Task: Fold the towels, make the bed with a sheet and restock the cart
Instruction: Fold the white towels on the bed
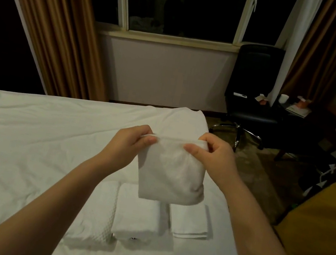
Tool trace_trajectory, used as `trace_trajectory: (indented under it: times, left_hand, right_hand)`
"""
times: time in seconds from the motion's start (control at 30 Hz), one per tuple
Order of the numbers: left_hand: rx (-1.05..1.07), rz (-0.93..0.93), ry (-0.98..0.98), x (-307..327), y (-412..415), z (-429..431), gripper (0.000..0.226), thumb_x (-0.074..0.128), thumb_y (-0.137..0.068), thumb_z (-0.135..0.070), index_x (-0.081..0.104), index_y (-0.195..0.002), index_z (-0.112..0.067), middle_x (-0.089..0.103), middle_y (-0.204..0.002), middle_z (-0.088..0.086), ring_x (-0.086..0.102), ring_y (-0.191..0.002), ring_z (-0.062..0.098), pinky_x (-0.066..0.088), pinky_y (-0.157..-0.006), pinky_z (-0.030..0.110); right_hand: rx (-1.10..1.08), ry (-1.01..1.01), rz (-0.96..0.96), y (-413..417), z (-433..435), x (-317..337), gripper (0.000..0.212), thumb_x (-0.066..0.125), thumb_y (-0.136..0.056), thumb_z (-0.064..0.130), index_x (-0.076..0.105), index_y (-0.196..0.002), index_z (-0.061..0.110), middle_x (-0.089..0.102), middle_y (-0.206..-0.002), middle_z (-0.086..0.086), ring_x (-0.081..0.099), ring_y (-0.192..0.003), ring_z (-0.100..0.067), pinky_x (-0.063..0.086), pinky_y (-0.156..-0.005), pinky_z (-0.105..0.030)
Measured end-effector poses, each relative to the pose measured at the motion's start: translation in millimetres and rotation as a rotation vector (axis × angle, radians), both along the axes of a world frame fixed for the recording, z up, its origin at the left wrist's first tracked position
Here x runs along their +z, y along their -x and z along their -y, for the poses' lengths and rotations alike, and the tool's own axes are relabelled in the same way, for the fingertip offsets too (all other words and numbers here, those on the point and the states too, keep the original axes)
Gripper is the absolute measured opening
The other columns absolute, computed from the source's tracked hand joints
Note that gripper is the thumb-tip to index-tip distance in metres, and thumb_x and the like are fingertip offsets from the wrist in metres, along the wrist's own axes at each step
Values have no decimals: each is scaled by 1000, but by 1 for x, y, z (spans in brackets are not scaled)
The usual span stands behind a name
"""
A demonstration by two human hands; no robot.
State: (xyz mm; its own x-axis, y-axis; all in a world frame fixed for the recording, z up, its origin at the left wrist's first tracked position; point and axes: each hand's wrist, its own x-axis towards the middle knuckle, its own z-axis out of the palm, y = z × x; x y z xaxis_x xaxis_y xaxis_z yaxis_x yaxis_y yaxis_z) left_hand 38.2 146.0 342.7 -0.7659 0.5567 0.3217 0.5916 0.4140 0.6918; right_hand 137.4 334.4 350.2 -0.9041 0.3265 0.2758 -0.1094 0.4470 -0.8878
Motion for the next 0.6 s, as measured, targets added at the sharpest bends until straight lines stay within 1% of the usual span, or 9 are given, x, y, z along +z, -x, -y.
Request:
trace_trajectory:
  times: [0.07,0.13,0.2,0.27,0.33,0.37,0.43,0.5,0.6]
  left_hand:
    - [17,8,-46,-1,-2,-1,24,48,-97,-29,56,-78,-18,57,-73,-7,49,-67,0,36,-59,12]
    - [5,52,-54,0,-5,-2,16,45,-99,-25,56,-88,-29,58,-80,-12,52,-72,-3,38,-62,8]
    - [-38,133,65,3,-7,-3,24,41,-100,-24,50,-115,-41,56,-91,-17,54,-82,-1,40,-73,10]
    - [-92,206,264,4,-4,-3,40,42,-100,-24,37,-136,-40,54,-107,-12,53,-97,7,39,-88,19]
    - [-181,238,390,6,-6,-6,44,50,-96,-28,36,-137,-38,53,-121,-10,53,-110,13,43,-97,27]
    - [-232,247,396,9,-9,-9,44,54,-94,-32,38,-134,-37,54,-122,-10,54,-111,13,46,-96,27]
    - [-275,212,351,16,-18,-20,51,60,-89,-36,38,-134,-31,56,-120,-10,55,-105,10,46,-88,21]
    - [-239,117,316,21,-25,-31,55,63,-88,-32,37,-136,-22,56,-114,-9,53,-99,8,41,-80,17]
    - [-185,57,318,23,-25,-39,40,59,-90,-34,48,-125,-17,61,-113,-3,54,-94,11,42,-80,22]
  right_hand:
    - [-22,59,-50,2,1,-1,18,65,-88,26,54,-74,22,55,-71,8,51,-66,-5,42,-55,-9]
    - [-46,74,-79,3,2,-1,13,62,-90,25,53,-81,27,56,-79,12,53,-73,-3,43,-59,-6]
    - [-29,49,-92,4,2,2,15,63,-90,23,51,-87,32,55,-87,16,53,-80,0,41,-64,-3]
    - [36,-4,-80,3,3,7,21,64,-89,21,49,-89,36,54,-90,17,51,-84,2,40,-67,-3]
    - [112,-101,-35,3,5,12,26,66,-88,22,47,-88,38,53,-90,18,50,-86,4,39,-69,-6]
    - [146,-155,-12,4,8,14,27,67,-87,22,46,-87,39,54,-89,18,50,-84,4,39,-68,-8]
    - [211,-222,14,6,15,14,29,69,-85,23,46,-86,40,56,-83,15,53,-77,1,39,-63,-8]
    - [240,-216,19,8,22,13,29,69,-85,23,46,-86,40,59,-83,10,55,-76,-2,43,-60,-9]
    - [188,-134,-23,6,22,10,20,63,-90,24,47,-89,37,59,-78,9,55,-71,-3,44,-60,-11]
